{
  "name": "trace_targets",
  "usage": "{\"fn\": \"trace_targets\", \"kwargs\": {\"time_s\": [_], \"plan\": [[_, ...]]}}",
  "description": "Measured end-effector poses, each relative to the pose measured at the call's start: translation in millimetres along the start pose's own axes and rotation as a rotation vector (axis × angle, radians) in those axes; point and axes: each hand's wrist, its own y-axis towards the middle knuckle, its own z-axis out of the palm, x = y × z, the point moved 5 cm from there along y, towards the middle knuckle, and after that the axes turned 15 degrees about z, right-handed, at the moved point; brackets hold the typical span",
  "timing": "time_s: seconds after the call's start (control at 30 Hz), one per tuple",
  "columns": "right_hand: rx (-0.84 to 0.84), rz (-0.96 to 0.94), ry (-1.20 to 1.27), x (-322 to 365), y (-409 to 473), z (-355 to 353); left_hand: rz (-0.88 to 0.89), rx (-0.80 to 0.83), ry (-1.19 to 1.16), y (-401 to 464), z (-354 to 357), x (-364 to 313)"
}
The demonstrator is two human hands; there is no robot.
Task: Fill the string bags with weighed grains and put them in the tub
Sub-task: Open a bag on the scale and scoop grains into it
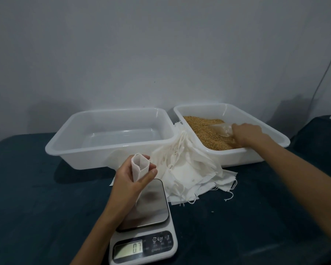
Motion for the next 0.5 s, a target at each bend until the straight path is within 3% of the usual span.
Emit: {"fn": "trace_targets", "kwargs": {"time_s": [0.23, 0.5], "plan": [[0.034, -0.012, -0.087, -23.3, 4.5, 3.7, 0.004, -0.001, 0.016, -0.9, -0.8, 1.4], [0.156, -0.106, 0.116, -18.8, 7.2, 10.9, -0.007, 0.016, 0.007, -1.4, -0.9, 3.8]]}}
